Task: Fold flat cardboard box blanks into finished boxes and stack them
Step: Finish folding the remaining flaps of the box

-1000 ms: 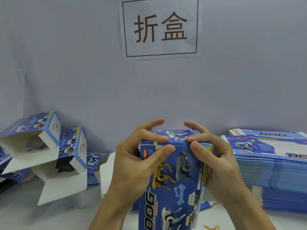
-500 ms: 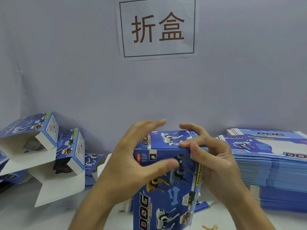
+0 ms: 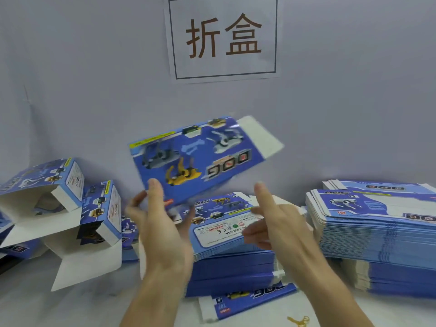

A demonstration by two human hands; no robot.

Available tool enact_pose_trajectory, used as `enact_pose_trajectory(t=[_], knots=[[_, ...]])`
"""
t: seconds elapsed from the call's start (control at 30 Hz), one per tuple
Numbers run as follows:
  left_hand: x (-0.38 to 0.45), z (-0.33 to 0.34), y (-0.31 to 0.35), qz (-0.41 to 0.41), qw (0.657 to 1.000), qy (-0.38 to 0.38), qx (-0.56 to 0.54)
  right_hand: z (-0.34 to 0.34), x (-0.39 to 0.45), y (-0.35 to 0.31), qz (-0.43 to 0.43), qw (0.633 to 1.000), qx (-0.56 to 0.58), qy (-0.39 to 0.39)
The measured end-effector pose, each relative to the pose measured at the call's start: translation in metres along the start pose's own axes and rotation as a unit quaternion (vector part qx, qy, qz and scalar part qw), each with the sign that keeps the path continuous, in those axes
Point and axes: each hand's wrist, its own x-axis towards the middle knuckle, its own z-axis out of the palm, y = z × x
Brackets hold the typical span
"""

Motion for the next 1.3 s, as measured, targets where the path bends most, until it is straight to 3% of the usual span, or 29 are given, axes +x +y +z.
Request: enact_pose_trajectory(t=[0.07, 0.17, 0.3, 0.33, 0.4, 0.47, 0.53, 0.6, 0.83, 1.03, 1.17, 1.3], knots=[[-0.01, 0.005, -0.012, -0.079, 0.994, -0.077, -0.005, 0.005, 0.003, 0.001, 0.045, 0.988, 0.143, -0.033], [-0.018, 0.004, -0.021, -0.12, 0.963, -0.205, 0.126, -0.004, 0.011, 0.007, -0.076, 0.934, 0.345, 0.062], [-0.013, 0.0, -0.008, -0.113, 0.877, -0.323, 0.337, -0.026, 0.018, 0.009, -0.176, 0.929, 0.295, 0.14], [-0.01, -0.001, -0.003, -0.108, 0.874, -0.314, 0.356, -0.029, 0.018, 0.009, -0.187, 0.932, 0.274, 0.148], [-0.003, -0.003, 0.008, -0.055, 0.899, -0.249, 0.356, -0.033, 0.016, 0.008, -0.206, 0.941, 0.236, 0.133], [0.001, -0.003, 0.017, 0.007, 0.912, -0.222, 0.344, -0.035, 0.014, 0.011, -0.211, 0.962, 0.158, 0.066], [-0.001, -0.003, 0.02, 0.023, 0.9, -0.254, 0.353, -0.031, 0.011, 0.015, -0.2, 0.975, 0.089, -0.029], [-0.004, -0.002, 0.017, 0.027, 0.889, -0.28, 0.361, -0.025, 0.008, 0.017, -0.184, 0.974, 0.093, -0.096], [-0.002, -0.01, 0.001, 0.075, 0.874, -0.329, 0.35, -0.034, 0.007, 0.016, -0.192, 0.968, 0.056, -0.153], [-0.003, -0.01, 0.004, 0.06, 0.88, -0.338, 0.329, -0.027, 0.008, 0.017, -0.207, 0.968, 0.042, -0.137], [-0.017, 0.002, -0.002, 0.024, 0.918, -0.313, 0.241, -0.015, 0.007, 0.015, -0.183, 0.96, 0.155, -0.142], [-0.022, 0.007, -0.006, -0.009, 0.936, -0.29, 0.199, -0.012, 0.002, 0.004, -0.197, 0.967, 0.152, -0.056]])
